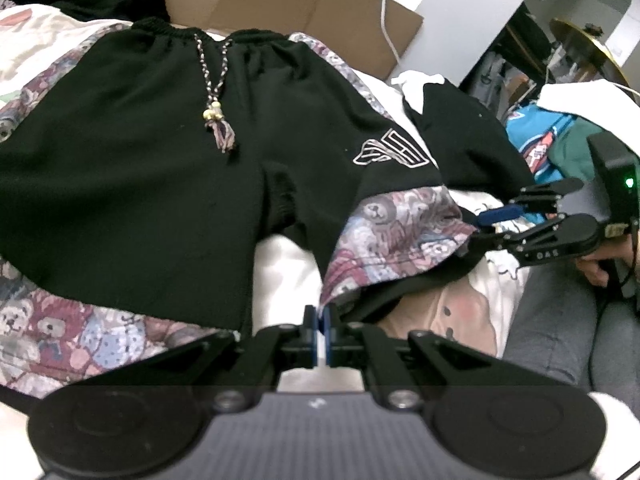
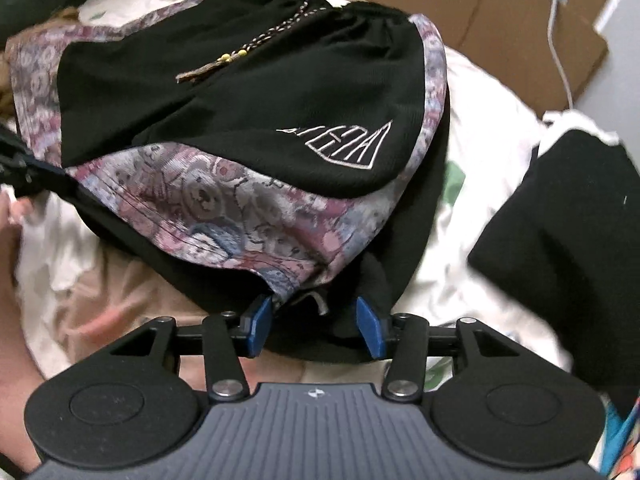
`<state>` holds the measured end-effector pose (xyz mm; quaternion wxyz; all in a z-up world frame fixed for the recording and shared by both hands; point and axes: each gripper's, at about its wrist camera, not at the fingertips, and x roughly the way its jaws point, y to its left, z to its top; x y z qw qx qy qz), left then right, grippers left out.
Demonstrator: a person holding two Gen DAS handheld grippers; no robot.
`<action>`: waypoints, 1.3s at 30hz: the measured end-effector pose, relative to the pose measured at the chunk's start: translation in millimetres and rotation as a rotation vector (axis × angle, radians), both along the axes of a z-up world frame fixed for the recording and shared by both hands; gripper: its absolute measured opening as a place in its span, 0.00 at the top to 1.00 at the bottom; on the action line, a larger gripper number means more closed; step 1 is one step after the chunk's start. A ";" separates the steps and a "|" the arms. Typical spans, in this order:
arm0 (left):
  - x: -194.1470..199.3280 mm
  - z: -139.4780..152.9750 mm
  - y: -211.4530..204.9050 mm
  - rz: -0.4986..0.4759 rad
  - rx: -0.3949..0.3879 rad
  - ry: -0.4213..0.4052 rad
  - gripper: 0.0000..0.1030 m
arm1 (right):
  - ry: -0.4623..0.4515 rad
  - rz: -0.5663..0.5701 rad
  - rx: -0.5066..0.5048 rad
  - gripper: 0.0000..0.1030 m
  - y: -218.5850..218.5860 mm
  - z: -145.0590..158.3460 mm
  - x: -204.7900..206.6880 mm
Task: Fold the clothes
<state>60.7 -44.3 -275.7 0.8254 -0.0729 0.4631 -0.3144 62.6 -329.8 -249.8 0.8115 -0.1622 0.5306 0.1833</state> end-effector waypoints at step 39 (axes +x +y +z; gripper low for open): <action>-1.3 1.6 2.5 0.044 -0.010 0.017 0.97 | 0.021 0.212 -0.211 0.63 14.0 -31.0 -0.3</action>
